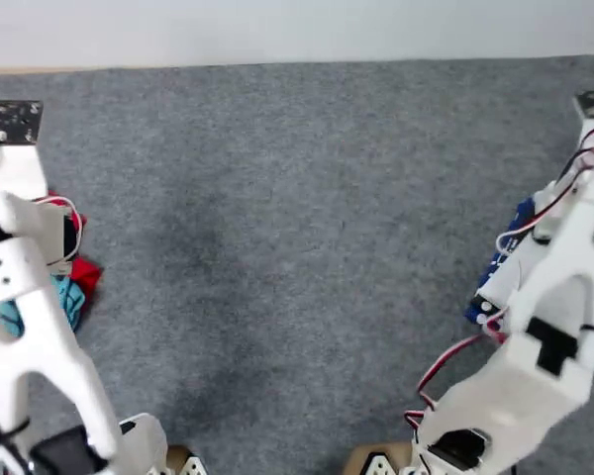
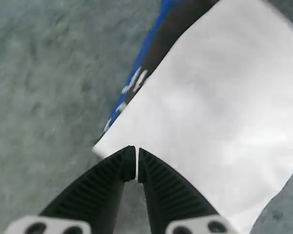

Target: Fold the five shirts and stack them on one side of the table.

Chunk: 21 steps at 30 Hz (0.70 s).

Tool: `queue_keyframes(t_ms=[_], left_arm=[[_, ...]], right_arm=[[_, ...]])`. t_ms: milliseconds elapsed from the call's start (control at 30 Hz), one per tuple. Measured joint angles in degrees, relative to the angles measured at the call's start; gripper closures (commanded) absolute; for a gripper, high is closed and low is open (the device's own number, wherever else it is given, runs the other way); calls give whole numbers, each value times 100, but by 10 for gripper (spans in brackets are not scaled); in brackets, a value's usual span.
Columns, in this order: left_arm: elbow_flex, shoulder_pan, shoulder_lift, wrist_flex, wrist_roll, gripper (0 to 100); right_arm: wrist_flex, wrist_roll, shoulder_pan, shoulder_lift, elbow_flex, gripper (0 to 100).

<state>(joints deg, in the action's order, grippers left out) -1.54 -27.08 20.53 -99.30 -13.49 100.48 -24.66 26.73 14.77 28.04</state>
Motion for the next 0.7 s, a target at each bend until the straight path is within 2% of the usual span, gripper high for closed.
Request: queue_keyframes(t_ms=[267, 367, 567, 700], left_arm=[[-18, 0, 281, -9, -26, 991], [-105, 0, 281, 149, -352, 966], [-554, 0, 281, 703, -1424, 808], [-1240, 0, 281, 1389, -1793, 805]], right_arm=[[0, 0, -466, -2180, -2549, 990], [0, 0, -466, -2708, -3297, 990], [0, 0, -466, -3376, -4246, 990], [0, 0, -466, -3596, -4396, 990]])
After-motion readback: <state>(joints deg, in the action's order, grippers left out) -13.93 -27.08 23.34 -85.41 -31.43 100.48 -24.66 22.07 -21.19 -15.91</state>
